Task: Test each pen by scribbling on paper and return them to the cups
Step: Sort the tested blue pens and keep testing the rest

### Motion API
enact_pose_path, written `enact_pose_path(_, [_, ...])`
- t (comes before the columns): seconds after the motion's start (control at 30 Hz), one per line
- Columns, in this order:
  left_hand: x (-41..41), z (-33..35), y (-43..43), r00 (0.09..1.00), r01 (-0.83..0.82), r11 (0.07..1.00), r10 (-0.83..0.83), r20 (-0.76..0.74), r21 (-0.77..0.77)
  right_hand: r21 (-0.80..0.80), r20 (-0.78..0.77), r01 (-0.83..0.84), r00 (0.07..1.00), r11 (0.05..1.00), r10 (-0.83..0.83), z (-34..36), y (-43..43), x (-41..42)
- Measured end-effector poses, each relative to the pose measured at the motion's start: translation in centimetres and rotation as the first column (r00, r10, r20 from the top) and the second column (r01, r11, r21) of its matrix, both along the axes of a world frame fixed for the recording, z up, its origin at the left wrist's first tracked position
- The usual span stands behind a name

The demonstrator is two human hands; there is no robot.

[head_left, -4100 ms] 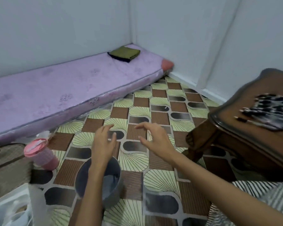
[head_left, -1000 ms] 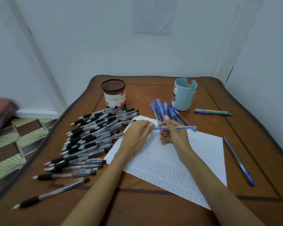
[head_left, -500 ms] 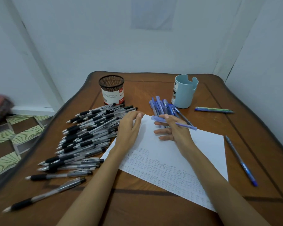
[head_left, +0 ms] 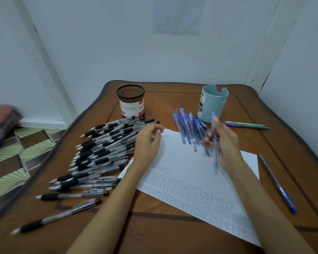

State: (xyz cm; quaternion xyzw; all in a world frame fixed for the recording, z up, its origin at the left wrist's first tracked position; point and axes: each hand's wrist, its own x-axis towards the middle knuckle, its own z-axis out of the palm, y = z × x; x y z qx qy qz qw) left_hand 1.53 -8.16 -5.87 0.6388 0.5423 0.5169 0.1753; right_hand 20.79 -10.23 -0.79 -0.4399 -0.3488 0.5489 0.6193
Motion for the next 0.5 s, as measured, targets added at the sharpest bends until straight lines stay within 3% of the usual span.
enact_pose_path(0.17, [0.1,0.1,-0.2,0.999,0.011,1.000,-0.011,-0.040,-0.021,0.092,0.411,-0.085,0.911,0.992,0.040,0.2,-0.3,0.7])
enact_pose_path(0.27, [0.1,0.1,-0.2,0.999,0.012,1.000,-0.013,-0.046,-0.020,0.122,0.648,-0.149,0.761,0.981,0.035,-0.8,-0.1,0.4])
enact_pose_path(0.5, [0.3,0.2,-0.3,0.998,0.011,0.999,-0.013,-0.058,-0.034,0.118,0.775,-0.092,0.632,0.989,-0.034,-1.8,0.0,0.1])
